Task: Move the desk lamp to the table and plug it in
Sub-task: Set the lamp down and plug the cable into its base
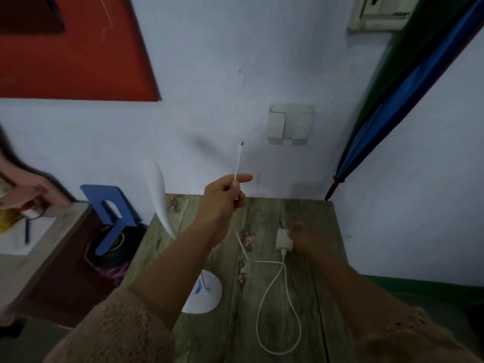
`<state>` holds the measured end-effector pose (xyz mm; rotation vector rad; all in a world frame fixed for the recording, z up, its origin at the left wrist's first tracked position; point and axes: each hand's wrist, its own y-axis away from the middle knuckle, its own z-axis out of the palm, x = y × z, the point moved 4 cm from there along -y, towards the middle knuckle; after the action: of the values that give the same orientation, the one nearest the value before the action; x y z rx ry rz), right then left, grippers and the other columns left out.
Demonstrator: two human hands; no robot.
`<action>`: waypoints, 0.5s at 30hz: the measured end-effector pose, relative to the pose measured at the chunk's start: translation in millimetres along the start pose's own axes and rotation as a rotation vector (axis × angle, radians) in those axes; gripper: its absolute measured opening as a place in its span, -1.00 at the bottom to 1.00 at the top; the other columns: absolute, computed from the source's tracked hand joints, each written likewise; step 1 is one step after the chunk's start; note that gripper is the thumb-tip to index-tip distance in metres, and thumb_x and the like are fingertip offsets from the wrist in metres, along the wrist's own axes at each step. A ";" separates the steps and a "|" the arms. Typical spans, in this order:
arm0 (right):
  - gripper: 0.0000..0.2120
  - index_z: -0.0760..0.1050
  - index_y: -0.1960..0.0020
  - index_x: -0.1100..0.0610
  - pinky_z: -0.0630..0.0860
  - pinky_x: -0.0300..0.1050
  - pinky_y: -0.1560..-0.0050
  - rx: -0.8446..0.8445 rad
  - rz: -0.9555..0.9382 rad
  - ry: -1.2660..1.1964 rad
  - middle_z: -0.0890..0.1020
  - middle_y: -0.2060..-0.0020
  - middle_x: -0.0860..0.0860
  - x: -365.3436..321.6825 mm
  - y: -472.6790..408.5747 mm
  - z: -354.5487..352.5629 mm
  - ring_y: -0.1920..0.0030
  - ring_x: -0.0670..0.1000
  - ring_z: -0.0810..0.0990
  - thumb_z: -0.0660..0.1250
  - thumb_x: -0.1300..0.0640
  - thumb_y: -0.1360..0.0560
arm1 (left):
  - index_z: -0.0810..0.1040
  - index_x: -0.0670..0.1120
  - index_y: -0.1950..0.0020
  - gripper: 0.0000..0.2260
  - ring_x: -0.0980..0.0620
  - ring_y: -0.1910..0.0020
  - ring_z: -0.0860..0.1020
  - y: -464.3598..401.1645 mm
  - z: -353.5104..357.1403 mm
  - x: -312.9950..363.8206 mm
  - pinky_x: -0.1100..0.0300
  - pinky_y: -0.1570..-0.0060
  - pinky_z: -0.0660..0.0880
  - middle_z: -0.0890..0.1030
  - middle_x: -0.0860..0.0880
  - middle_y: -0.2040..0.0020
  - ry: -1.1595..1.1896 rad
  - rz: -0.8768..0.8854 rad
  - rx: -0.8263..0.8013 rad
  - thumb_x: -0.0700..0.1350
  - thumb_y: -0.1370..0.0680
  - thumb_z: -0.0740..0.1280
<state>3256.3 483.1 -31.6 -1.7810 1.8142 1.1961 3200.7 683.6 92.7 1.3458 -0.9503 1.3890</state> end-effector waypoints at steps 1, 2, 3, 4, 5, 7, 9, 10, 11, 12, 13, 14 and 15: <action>-0.80 0.51 -0.14 0.26 0.47 -0.12 -0.03 0.032 -0.037 -0.037 0.57 0.07 0.11 -12.5 4.0 -7.3 0.12 0.01 0.48 0.21 0.20 -0.58 | 0.62 -0.07 -0.02 -0.73 0.07 0.32 0.45 1.7 0.7 0.0 0.19 0.15 0.48 0.43 -0.06 0.35 -0.009 0.009 -0.020 -0.24 -0.61 0.13; -0.79 0.54 -0.10 0.28 0.47 -0.22 0.11 0.077 -0.092 -0.098 0.61 0.07 0.15 -28.1 8.9 -16.6 0.15 -0.03 0.50 0.22 0.18 -0.58 | 0.62 -0.08 -0.04 -0.75 0.09 0.33 0.47 3.9 1.7 0.3 0.21 0.15 0.51 0.45 -0.05 0.36 -0.009 0.024 -0.041 -0.25 -0.60 0.15; -0.78 0.58 -0.06 0.27 0.44 -0.35 0.23 0.123 -0.154 -0.171 0.64 0.08 0.12 -44.9 15.5 -26.3 0.19 -0.10 0.54 0.24 0.16 -0.57 | 0.62 -0.08 -0.04 -0.77 0.11 0.33 0.50 6.9 2.9 0.6 0.25 0.16 0.53 0.48 -0.03 0.36 -0.005 0.043 -0.055 -0.27 -0.59 0.18; -0.80 0.61 -0.02 0.20 0.44 -0.47 0.28 0.155 -0.213 -0.238 0.66 0.13 0.03 -61.6 22.9 -36.2 0.24 -0.21 0.56 0.26 0.13 -0.56 | 0.62 -0.09 -0.02 -0.79 0.12 0.33 0.52 10.6 4.2 1.9 0.29 0.18 0.55 0.51 -0.03 0.35 0.003 0.063 -0.057 -0.29 -0.57 0.21; -0.83 0.64 0.00 0.13 0.42 -0.54 0.29 0.160 -0.267 -0.310 0.66 0.15 -0.07 -78.0 31.8 -44.5 0.25 -0.30 0.56 0.28 0.12 -0.55 | 0.61 -0.11 0.00 -0.82 0.11 0.32 0.55 13.9 4.6 1.9 0.32 0.19 0.57 0.55 -0.04 0.33 0.021 0.078 -0.048 -0.31 -0.55 0.25; -0.85 0.65 0.01 0.07 0.43 -0.55 0.27 0.107 -0.374 -0.453 0.67 0.14 -0.17 -108.0 52.0 -56.3 0.23 -0.35 0.56 0.30 0.14 -0.54 | 0.57 -0.17 0.07 -0.89 0.07 0.30 0.60 21.4 6.7 3.2 0.33 0.23 0.59 0.58 -0.10 0.29 0.064 0.087 -0.017 -0.35 -0.50 0.32; -0.84 0.64 -0.02 0.16 0.42 -0.54 0.30 0.081 -0.456 -0.536 0.68 0.20 -0.20 -127.8 71.8 -60.6 0.29 -0.36 0.55 0.31 0.19 -0.53 | 0.54 -0.23 0.12 -0.94 0.04 0.30 0.63 30.7 9.0 6.7 0.31 0.26 0.59 0.58 -0.14 0.30 0.068 0.107 -0.010 -0.36 -0.46 0.36; -0.84 0.63 -0.03 0.24 0.43 -0.53 0.31 0.075 -0.481 -0.576 0.69 0.22 -0.18 -135.5 81.0 -60.7 0.32 -0.36 0.56 0.32 0.23 -0.52 | 0.53 -0.27 0.13 -0.95 0.05 0.31 0.63 35.7 9.9 8.7 0.30 0.27 0.59 0.59 -0.15 0.30 0.049 0.125 -0.021 -0.37 -0.45 0.37; -0.83 0.61 -0.03 0.31 0.44 -0.52 0.31 0.076 -0.497 -0.602 0.69 0.20 -0.12 -141.0 88.9 -60.3 0.31 -0.35 0.58 0.33 0.27 -0.50 | 0.53 -0.31 0.12 -0.94 0.06 0.33 0.63 40.8 10.7 10.6 0.30 0.28 0.59 0.60 -0.17 0.30 0.031 0.144 -0.039 -0.37 -0.44 0.38; -0.83 0.60 -0.03 0.35 0.46 -0.51 0.29 0.075 -0.504 -0.617 0.69 0.15 -0.05 -144.0 95.4 -59.1 0.28 -0.33 0.61 0.33 0.30 -0.49 | 0.52 -0.34 0.11 -0.91 0.07 0.33 0.64 45.5 11.2 11.3 0.30 0.29 0.59 0.61 -0.18 0.29 0.023 0.153 -0.058 -0.37 -0.43 0.39; -0.83 0.59 -0.03 0.37 0.48 -0.49 0.25 0.080 -0.510 -0.611 0.68 0.13 0.00 -145.8 101.6 -57.9 0.24 -0.31 0.63 0.34 0.31 -0.49 | 0.52 -0.35 0.11 -0.90 0.06 0.31 0.64 51.0 11.0 12.7 0.29 0.27 0.59 0.61 -0.19 0.27 0.024 0.150 -0.080 -0.36 -0.42 0.40; -0.84 0.60 -0.02 0.36 0.50 -0.48 0.22 0.084 -0.514 -0.597 0.68 0.12 0.04 -148.0 109.0 -57.0 0.20 -0.29 0.64 0.34 0.31 -0.48 | 0.52 -0.33 0.11 -0.89 0.04 0.29 0.65 56.0 9.9 13.5 0.27 0.25 0.59 0.62 -0.20 0.26 0.024 0.146 -0.104 -0.34 -0.42 0.41; -0.86 0.61 0.00 0.34 0.51 -0.45 0.19 0.104 -0.523 -0.567 0.68 0.13 0.06 -150.1 118.2 -56.1 0.20 -0.27 0.65 0.34 0.31 -0.49 | 0.54 -0.31 0.12 -0.89 0.01 0.25 0.65 62.4 6.8 15.5 0.24 0.21 0.59 0.64 -0.21 0.24 0.013 0.145 -0.123 -0.32 -0.41 0.43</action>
<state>3187.9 524.3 150.8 -1.5120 0.9949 1.1943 3143.1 663.2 113.8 1.1939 -1.1245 1.4214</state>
